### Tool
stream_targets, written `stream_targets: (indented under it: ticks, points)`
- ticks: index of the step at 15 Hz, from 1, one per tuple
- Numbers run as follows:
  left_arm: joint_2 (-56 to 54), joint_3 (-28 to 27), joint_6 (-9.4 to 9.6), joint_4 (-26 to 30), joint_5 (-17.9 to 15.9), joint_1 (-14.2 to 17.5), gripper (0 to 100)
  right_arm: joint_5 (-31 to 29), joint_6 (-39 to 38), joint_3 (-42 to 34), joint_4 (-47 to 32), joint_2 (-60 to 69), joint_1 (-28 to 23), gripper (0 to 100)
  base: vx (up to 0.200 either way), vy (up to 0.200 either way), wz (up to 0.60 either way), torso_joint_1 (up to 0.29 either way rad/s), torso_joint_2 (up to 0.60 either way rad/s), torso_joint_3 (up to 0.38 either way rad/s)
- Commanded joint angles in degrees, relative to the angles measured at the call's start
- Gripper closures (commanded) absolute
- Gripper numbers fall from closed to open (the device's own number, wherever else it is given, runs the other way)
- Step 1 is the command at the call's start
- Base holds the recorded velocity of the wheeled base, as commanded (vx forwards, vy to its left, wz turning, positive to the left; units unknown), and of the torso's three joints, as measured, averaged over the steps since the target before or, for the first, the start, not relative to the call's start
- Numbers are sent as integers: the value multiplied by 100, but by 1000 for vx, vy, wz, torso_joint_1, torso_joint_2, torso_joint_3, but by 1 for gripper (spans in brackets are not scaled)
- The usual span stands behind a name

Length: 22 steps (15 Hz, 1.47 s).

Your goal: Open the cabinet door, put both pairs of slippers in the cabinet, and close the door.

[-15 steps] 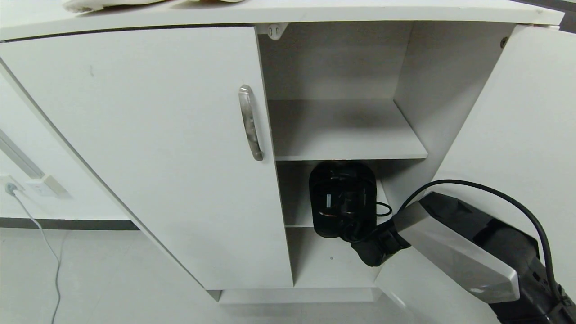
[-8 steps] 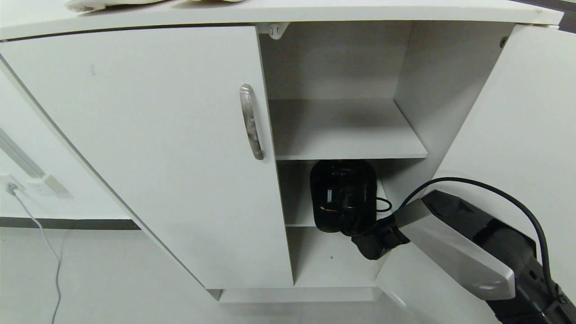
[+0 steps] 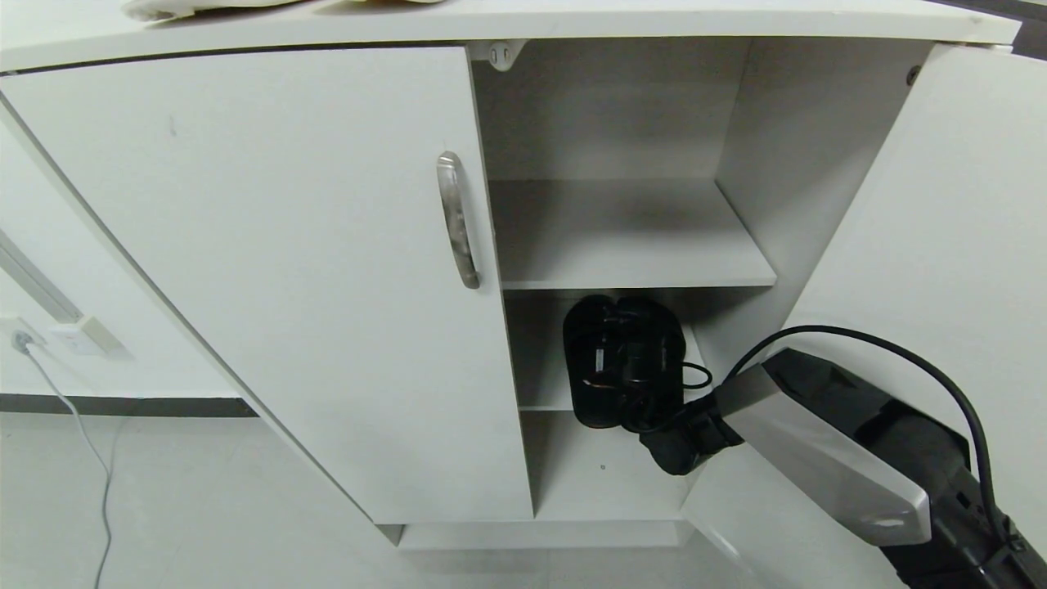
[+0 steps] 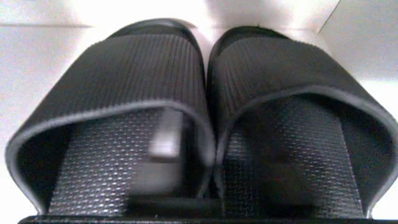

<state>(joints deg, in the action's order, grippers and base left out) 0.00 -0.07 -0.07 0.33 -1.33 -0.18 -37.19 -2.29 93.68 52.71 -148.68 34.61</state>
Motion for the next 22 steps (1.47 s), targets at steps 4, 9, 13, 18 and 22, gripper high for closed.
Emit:
stream_targets:
  ticks: [4,9,13,18,22]
  points:
    - [9,-1,-1,2,1,1,100,2,-8,-667,187,366,64,0,0,0,0,0,0,0]
    - [9,-1,-1,2,-8,1,100,-16,-17,-2109,521,1359,397,0,0,0,0,0,0,0]
    - [9,-1,-1,2,-8,1,100,-34,-8,-3726,1057,2290,705,0,0,0,0,0,0,0]
    - [9,-1,-1,2,1,1,100,-16,1,-4429,1382,2695,890,0,0,0,0,0,0,0]
    - [9,-1,-1,2,-8,1,100,-25,1,-4438,1382,2695,960,0,-50,0,0,-1,1,1]
